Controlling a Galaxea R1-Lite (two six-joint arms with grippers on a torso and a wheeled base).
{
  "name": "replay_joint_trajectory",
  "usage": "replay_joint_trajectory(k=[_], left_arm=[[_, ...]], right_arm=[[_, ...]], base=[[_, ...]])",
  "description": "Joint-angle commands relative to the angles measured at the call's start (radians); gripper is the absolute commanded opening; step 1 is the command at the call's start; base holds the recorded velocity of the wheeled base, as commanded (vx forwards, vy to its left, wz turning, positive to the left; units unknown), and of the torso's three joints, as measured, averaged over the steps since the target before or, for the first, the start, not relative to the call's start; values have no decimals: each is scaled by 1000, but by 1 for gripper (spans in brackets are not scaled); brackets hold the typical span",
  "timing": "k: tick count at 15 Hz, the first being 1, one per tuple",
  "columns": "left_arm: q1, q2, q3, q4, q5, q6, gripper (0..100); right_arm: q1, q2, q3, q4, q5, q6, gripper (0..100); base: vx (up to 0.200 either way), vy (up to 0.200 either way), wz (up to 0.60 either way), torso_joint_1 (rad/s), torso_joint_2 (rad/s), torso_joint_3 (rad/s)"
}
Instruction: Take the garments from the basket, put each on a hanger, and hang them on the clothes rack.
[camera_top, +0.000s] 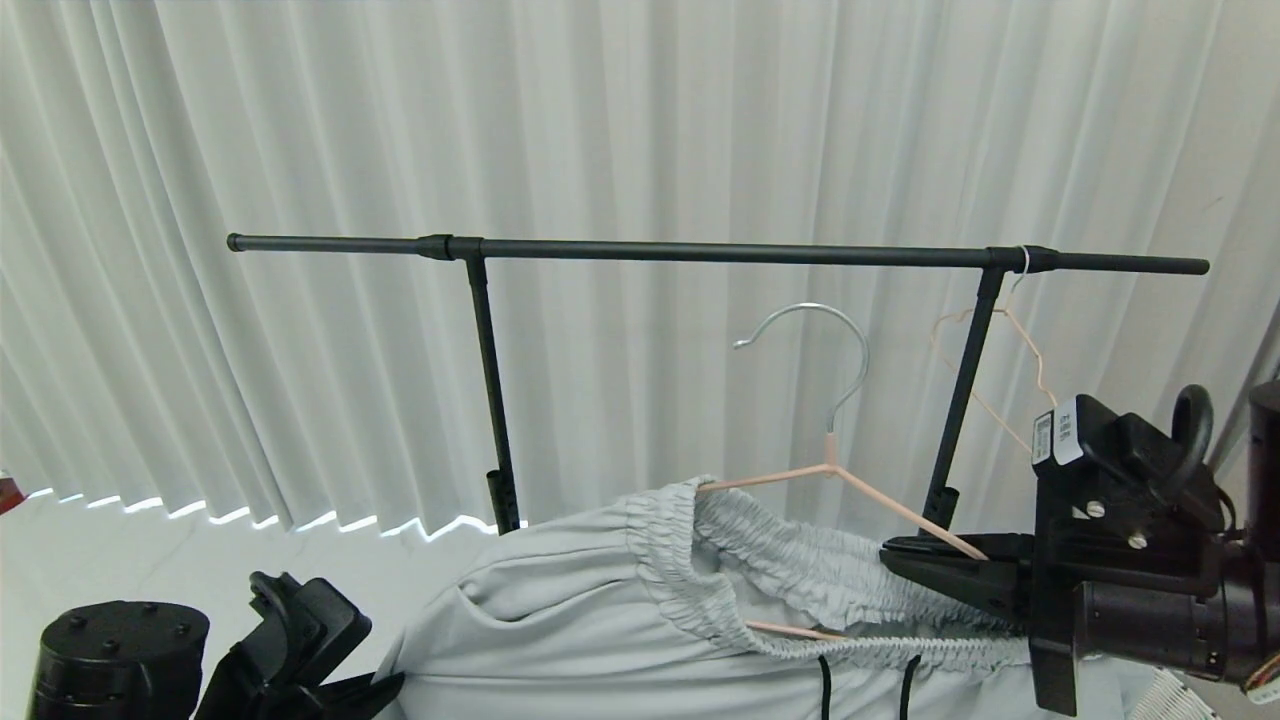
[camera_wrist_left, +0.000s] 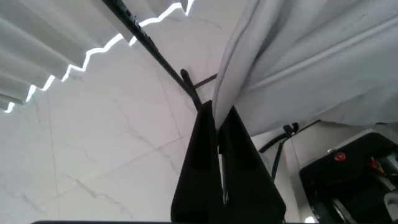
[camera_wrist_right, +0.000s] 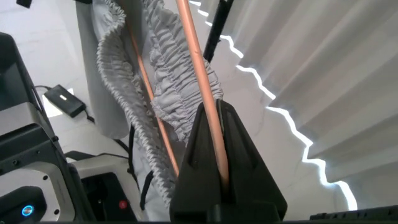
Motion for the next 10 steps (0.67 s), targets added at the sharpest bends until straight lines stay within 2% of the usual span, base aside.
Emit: replay_joint_trajectory(k=[1, 10], left_arm=[[9, 12, 8, 0, 10, -1, 0], [4, -34, -19, -1, 40, 0, 0]], right_arm=[[-5, -12, -2, -1, -4, 15, 0], [-50, -15, 8, -4, -51, 40, 0]], base=[[0, 0, 0, 0, 0, 0], [0, 0, 0, 0, 0, 0]])
